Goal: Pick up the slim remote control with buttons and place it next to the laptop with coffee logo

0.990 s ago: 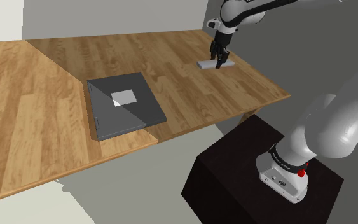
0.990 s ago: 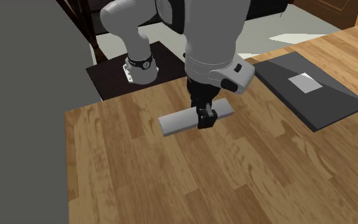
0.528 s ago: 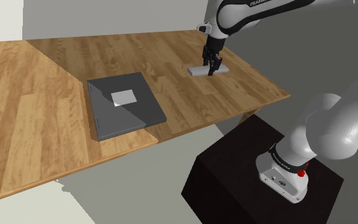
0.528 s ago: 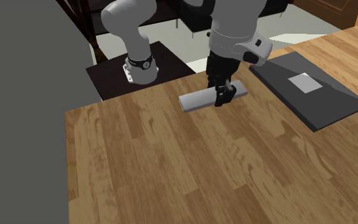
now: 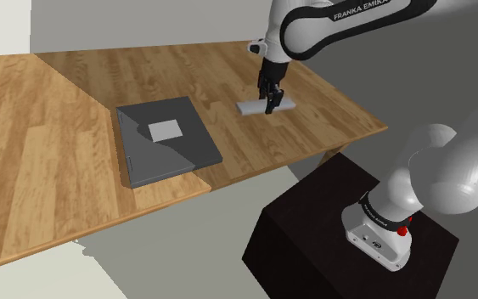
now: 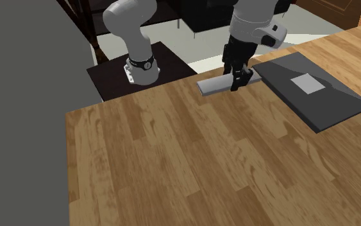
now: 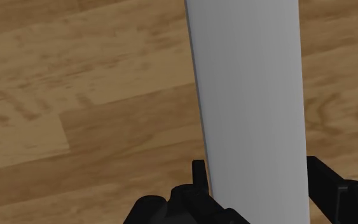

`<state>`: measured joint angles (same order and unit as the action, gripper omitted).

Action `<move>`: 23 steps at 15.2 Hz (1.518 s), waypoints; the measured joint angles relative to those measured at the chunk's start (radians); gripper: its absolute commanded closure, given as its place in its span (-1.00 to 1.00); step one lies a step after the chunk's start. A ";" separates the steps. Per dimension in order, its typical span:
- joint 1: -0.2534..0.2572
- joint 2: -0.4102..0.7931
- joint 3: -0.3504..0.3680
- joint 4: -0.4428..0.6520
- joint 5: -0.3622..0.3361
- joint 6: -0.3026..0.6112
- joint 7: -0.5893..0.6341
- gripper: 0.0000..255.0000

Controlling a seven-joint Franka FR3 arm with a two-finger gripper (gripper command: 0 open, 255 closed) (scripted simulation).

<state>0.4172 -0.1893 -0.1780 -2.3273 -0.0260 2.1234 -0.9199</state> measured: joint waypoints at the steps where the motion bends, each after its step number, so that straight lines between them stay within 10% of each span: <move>1: 0.001 0.005 0.001 -0.010 0.001 0.014 0.002 1.00; 19: 0.004 0.105 -0.005 -0.095 0.020 0.198 -0.012 1.00; 20: 0.004 0.105 -0.005 -0.095 0.020 0.198 -0.012 -1.00; 23: 0.004 0.105 -0.005 -0.095 0.020 0.198 -0.012 -1.00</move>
<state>0.4207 -0.0847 -0.1826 -2.4220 -0.0060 2.3217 -0.9320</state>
